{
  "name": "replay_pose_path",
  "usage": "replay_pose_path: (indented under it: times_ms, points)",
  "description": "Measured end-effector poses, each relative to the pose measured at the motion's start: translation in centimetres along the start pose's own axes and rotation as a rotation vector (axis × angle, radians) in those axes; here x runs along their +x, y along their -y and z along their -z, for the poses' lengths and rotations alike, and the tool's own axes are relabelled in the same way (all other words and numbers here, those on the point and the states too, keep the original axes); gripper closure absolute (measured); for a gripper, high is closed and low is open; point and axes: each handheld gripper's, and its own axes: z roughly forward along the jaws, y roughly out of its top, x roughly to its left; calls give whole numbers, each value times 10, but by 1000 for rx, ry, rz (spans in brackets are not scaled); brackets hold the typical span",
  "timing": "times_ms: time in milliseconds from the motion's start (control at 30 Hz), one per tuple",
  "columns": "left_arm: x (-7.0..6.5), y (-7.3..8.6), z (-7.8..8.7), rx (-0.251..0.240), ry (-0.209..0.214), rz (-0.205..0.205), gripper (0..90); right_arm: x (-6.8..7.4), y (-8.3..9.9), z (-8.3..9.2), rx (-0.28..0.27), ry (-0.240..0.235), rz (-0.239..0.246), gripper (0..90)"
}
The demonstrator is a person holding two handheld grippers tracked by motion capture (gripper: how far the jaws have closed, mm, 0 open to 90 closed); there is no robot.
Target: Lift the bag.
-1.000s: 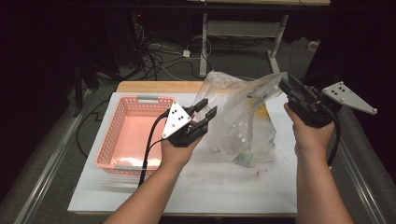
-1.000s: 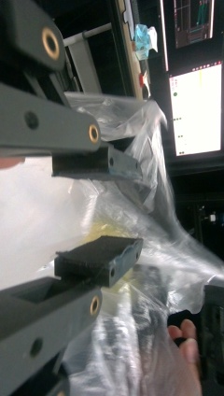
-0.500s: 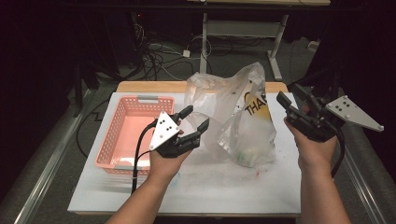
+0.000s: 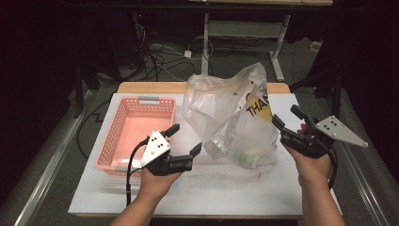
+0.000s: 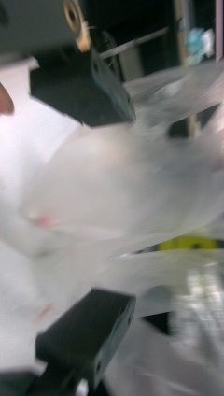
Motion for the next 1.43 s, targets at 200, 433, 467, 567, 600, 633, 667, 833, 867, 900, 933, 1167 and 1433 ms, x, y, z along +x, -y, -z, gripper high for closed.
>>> replay_pose_path:
  times_ms: [200, 433, 467, 567, 600, 633, 667, 833, 867, 900, 933, 1167, 1433]
  points:
    - [-18, 24, -18, 108, 72, 10, 43, -1, 24, 7, 58, 27, 5, 191]
    - [-32, 49, -42, 254, 162, 23, 0, -1, 56, 14, 164, 29, 17, 103]
    - [-33, 52, -45, 270, 167, 27, 0, -1, 58, 15, 175, 28, 20, 79]
    - [-34, 60, -51, 309, 175, 21, 0, 1, 70, 17, 207, 41, 2, 15]
    - [-34, 61, -52, 315, 176, 18, 0, 1, 73, 17, 217, 44, 2, 5]
    - [-34, 63, -53, 322, 180, 19, 0, 2, 76, 17, 223, 45, 0, 5]
    - [-34, 65, -55, 326, 177, 21, 0, 3, 79, 18, 231, 41, -1, 5]
    - [-31, 74, -57, 317, 150, 20, 0, 5, 96, 21, 269, 28, -7, 5]
    - [-29, 76, -58, 317, 147, 20, 0, 5, 98, 22, 275, 31, -10, 5]
    - [-28, 78, -59, 318, 148, 29, 0, 4, 101, 22, 280, 33, -14, 5]
    - [-27, 80, -59, 317, 146, 36, 0, 4, 104, 23, 287, 34, -23, 5]
    - [-25, 84, -55, 269, 147, 51, 0, 4, 112, 23, 284, 30, -30, 5]
    - [-26, 83, -51, 248, 142, 57, 0, 5, 113, 24, 282, 15, -32, 5]
